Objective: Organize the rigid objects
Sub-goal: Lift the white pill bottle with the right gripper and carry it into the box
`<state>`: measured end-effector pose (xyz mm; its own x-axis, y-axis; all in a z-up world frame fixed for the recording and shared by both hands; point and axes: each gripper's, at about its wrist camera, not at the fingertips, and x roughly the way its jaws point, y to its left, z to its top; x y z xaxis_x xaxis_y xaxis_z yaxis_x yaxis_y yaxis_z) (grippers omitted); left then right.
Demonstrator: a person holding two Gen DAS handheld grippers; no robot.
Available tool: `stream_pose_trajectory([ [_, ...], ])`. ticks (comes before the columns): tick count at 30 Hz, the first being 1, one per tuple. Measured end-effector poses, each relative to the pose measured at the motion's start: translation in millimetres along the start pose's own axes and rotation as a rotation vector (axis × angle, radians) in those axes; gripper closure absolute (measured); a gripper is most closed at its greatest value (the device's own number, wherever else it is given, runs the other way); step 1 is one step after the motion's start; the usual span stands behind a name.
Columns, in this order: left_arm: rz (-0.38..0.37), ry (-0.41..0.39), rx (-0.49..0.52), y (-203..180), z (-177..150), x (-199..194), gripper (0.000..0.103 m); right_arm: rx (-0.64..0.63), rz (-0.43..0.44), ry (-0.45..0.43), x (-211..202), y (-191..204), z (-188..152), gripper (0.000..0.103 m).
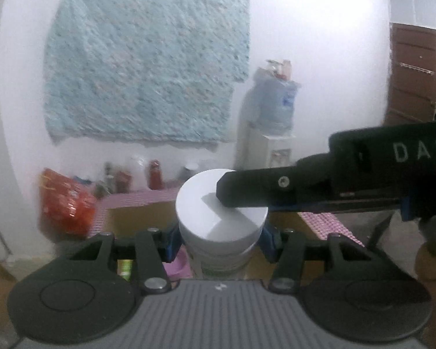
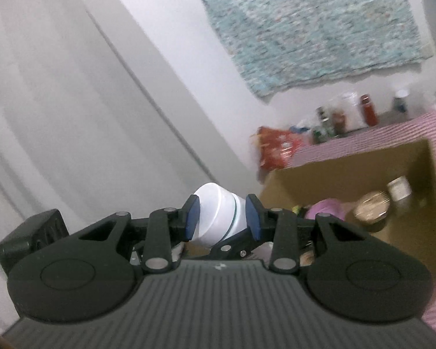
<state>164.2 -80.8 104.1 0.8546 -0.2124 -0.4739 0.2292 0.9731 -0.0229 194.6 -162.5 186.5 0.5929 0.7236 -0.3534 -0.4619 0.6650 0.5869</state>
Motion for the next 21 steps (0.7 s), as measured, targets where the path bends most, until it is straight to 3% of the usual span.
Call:
stream_pose_trajectory([
  [4, -0.042, 0.067, -0.001, -12, 5, 45, 0.049, 0.041, -0.051, 0.011, 5, -41, 12, 0.068],
  [12, -0.071, 0.191, 0.009, -20, -19, 102, 0.049, 0.135, -0.113, 0.067, 24, -120, 4, 0.068],
  [21, -0.101, 0.297, -0.009, -23, -32, 132, 0.049, 0.147, -0.167, 0.127, 41, -153, -16, 0.068],
])
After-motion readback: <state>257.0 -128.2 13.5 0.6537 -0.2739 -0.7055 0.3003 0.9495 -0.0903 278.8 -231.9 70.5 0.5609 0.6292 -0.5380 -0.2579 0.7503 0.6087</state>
